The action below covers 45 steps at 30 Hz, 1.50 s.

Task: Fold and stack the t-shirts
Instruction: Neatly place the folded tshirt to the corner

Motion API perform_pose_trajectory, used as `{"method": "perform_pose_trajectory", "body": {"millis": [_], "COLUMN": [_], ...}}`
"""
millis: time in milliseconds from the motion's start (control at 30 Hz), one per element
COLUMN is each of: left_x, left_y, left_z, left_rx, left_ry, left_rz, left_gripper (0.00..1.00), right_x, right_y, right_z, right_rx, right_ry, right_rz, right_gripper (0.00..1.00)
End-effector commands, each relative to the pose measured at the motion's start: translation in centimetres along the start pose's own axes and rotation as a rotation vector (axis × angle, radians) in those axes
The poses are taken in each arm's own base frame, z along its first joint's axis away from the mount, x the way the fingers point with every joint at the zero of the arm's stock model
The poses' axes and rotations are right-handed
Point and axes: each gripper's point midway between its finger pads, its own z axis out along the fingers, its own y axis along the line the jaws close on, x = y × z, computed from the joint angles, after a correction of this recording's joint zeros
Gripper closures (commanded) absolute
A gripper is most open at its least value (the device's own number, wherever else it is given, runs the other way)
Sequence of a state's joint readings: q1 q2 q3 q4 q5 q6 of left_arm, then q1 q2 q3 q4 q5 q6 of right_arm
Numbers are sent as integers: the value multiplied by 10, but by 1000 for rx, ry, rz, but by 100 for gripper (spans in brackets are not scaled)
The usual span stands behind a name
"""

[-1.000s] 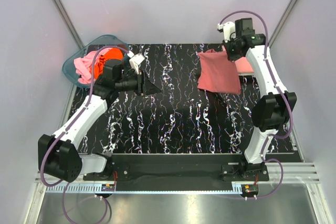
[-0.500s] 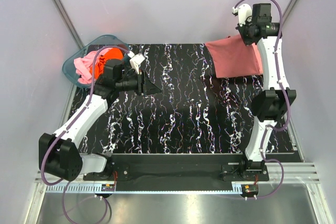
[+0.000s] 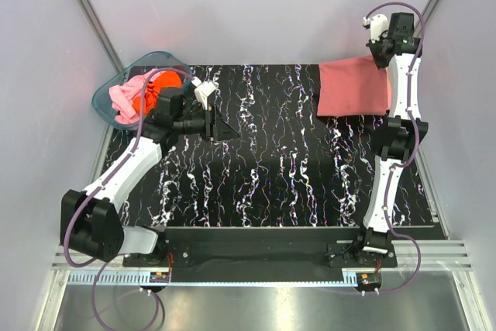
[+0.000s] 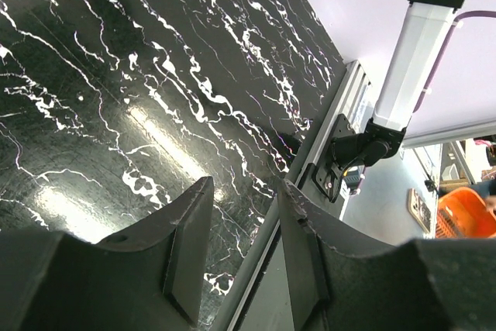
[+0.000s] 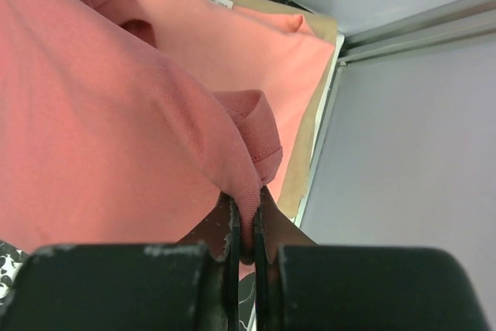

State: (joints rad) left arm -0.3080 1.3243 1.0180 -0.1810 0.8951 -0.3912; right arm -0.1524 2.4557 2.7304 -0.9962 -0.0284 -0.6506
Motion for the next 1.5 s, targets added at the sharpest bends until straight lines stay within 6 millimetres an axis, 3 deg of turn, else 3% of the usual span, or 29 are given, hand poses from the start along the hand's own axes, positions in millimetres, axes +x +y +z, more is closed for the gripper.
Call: {"method": "perform_pose_trajectory", "body": {"millis": [0,267,300,333,500,667,867,900,967,1000,1067,1100,1200,1267,1300,1367,1433,1467], "left_x": [-2,-3,-3,-3,-7,-8,-7,-8,-6,-6,-5,-5,-1,1,2,4,5,5], "left_y": [-2,-4,-3,-4,-8,-7,-7,-6,-6,-6,-6,-3,4,7,8,11,14,15], "left_z": [2,1,1,0,-3,-5,-4,-4,-3,-3,-3,-2,2,4,5,6,7,8], "left_rx": [39,37,36,37,29,21,20,19,25,28,25,17,10,9,8,5,0,-3], "left_ry": [-3,-11,-14,-14,-38,-41,-37,-37,-29,-26,-21,-18,4,11,14,21,25,28], "left_rz": [18,23,24,22,44,51,47,48,43,39,38,40,14,6,1,-9,-13,-15], "left_gripper": [57,56,56,56,56,55,55,55,55,55,55,55,55,55,55,55,54,54], "right_x": [-45,-46,-39,-44,-46,-51,-52,-48,-54,-46,-59,-49,-47,-55,-48,-55,-49,-52], "right_y": [-15,-10,-5,-7,-4,-12,-21,-20,-32,-36,-57,-59,-69,-80,-80,-96,-103,-112], "right_z": [-34,-77,-77,-92,-123,-131,-112,-98,-95,-75,-73,-47,-9,2,17,21,27,25], "right_rx": [37,18,5,14,11,43,69,63,110,115,180,178,233,267,267,314,355,394], "right_ry": [-149,-152,-132,-147,-162,-170,-159,-145,-153,-130,-190,-170,-190,-244,-244,-307,-284,-306], "right_rz": [-31,-1,0,7,32,6,-35,-42,-63,-66,-61,-63,-102,-109,-78,-43,-48,-37], "right_gripper": [100,100,100,100,100,100,100,100,100,100,100,100,100,100,95,88,79,67]}}
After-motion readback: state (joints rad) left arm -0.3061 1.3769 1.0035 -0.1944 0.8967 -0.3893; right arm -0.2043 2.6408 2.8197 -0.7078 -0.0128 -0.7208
